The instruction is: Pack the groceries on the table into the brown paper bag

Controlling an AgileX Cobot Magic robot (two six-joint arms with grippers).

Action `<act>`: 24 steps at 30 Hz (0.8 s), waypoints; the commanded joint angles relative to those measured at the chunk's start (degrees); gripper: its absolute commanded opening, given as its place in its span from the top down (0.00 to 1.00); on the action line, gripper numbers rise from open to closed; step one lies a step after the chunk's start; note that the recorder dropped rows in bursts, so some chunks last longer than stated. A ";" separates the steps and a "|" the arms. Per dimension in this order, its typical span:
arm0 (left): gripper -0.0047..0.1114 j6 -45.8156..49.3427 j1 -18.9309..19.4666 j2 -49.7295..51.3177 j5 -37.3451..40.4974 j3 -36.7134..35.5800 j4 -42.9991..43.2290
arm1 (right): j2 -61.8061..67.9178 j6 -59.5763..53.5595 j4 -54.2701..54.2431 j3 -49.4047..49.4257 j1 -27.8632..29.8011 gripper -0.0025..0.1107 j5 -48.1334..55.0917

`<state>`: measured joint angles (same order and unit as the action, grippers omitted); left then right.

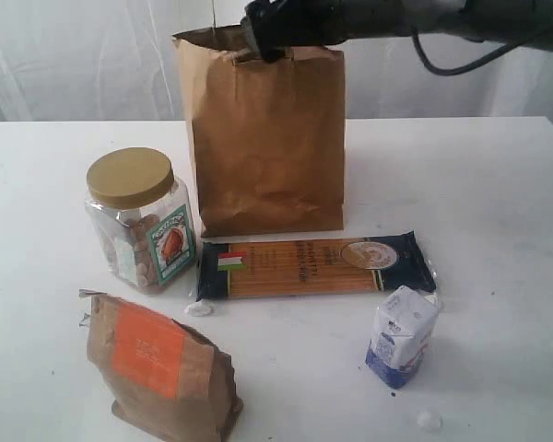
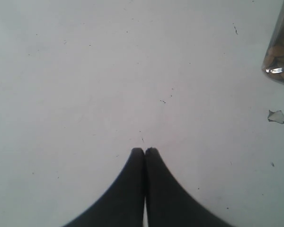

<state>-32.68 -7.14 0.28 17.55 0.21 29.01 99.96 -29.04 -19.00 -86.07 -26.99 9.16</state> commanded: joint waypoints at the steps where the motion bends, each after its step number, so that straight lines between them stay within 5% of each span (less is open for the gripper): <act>1: 0.96 -0.21 -0.38 -0.28 0.04 -0.21 0.43 | -2.78 -0.26 0.44 -0.15 0.07 0.16 3.74; 16: 0.96 -0.21 -0.38 -0.28 0.04 -0.21 0.43 | -6.22 -2.28 2.99 -0.15 0.07 0.16 24.69; 24: 0.96 -0.21 -0.38 -0.28 0.04 -0.21 0.43 | -6.51 0.12 1.40 -0.15 0.07 0.16 1.34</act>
<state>-32.68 -7.14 0.28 17.55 0.21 29.01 93.88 -30.53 -16.23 -86.07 -26.99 19.66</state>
